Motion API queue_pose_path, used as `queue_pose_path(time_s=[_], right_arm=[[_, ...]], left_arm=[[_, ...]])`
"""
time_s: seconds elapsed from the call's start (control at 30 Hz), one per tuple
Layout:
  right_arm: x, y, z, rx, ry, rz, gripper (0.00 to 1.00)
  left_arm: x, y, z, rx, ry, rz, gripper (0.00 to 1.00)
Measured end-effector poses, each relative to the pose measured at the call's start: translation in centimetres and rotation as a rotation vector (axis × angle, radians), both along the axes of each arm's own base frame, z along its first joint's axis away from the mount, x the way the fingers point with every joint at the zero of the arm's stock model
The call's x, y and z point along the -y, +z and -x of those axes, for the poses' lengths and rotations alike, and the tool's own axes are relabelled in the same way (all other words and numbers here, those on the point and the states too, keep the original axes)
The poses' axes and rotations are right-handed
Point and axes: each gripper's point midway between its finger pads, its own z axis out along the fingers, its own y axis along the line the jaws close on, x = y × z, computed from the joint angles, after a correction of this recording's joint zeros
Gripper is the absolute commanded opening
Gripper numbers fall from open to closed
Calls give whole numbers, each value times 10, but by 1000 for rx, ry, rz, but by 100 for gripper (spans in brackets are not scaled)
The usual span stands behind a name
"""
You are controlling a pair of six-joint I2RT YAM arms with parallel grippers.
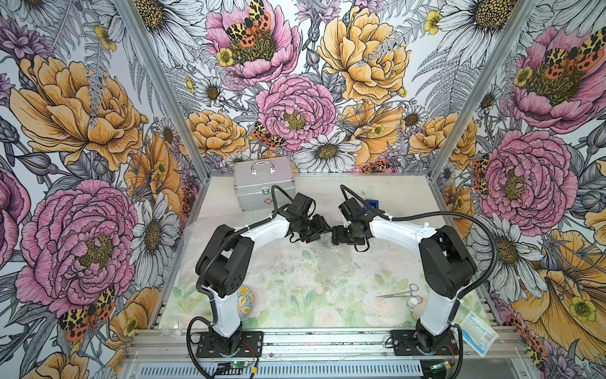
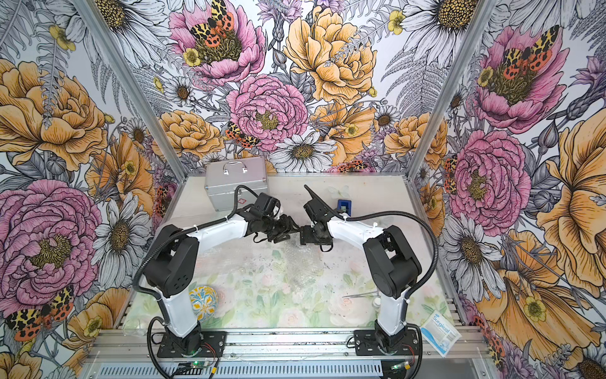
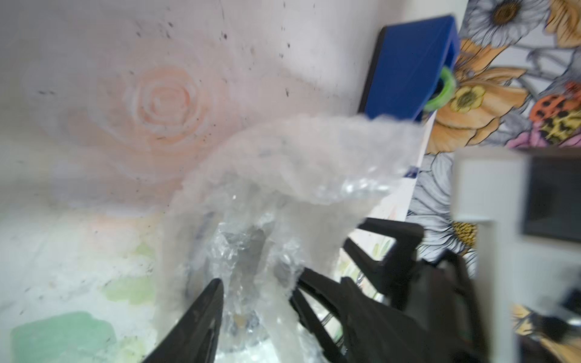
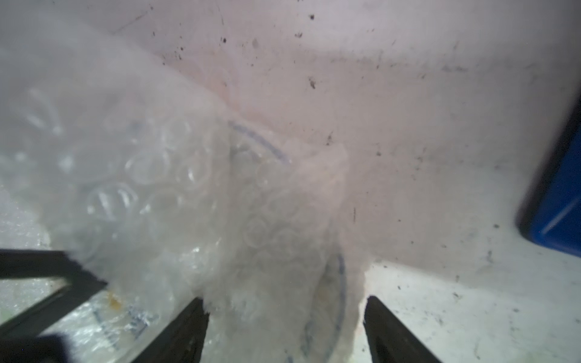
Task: Wrap bowls in bubble wrap
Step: Wrap the bowl in bubble wrap.
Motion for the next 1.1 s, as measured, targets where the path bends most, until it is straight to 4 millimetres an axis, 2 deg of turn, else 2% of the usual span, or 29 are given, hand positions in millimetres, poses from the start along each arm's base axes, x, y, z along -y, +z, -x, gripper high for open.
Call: queue_pose_path(time_s=[0.1, 0.2, 0.3, 0.4, 0.5, 0.6, 0.77, 1.0, 1.1], right_arm=[[-1, -6, 3, -15, 22, 15, 81], [-1, -9, 4, -23, 32, 24, 81], [-1, -9, 3, -24, 40, 28, 81], [-2, -8, 3, -20, 48, 29, 81], [-2, -8, 3, -18, 53, 31, 80], [-1, -8, 3, -21, 54, 33, 80], [2, -8, 3, -25, 47, 36, 79], [4, -9, 4, -32, 43, 42, 79], [6, -4, 3, -18, 34, 41, 79]], left_arm=[[-6, 21, -12, 65, 0, 18, 81], [-5, 24, -26, 107, -25, 11, 81], [-1, 4, -27, 100, -74, -27, 82], [-3, -28, -20, 48, -117, -74, 83], [-4, -48, -13, 10, -148, -104, 80], [-1, -57, -7, -5, -170, -113, 72], [12, -59, 6, -8, -216, -112, 41], [14, -70, 14, -40, -227, -114, 23], [14, -72, 15, -49, -222, -116, 17]])
